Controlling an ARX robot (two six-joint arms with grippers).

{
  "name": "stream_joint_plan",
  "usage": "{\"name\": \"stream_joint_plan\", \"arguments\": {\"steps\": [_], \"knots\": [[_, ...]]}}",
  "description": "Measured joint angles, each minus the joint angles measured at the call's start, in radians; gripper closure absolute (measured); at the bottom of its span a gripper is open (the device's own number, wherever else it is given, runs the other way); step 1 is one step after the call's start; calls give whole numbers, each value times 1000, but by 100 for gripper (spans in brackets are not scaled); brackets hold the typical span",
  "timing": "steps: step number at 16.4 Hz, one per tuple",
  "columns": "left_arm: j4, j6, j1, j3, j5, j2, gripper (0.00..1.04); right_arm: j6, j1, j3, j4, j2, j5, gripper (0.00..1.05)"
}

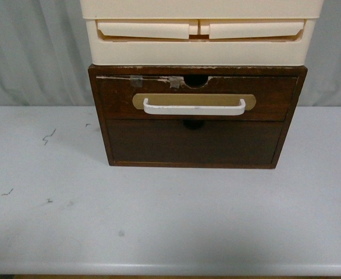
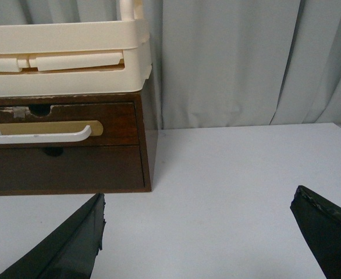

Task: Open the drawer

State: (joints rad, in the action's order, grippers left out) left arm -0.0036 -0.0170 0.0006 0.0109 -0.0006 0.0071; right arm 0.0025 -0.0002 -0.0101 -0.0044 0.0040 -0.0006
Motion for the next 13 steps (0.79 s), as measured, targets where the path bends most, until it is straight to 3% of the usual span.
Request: {"name": "stream_joint_plan", "arguments": {"steps": [13], "knots": [[0,0,0,0,0,0,7,0,0,0,0,0,0,6]]}}
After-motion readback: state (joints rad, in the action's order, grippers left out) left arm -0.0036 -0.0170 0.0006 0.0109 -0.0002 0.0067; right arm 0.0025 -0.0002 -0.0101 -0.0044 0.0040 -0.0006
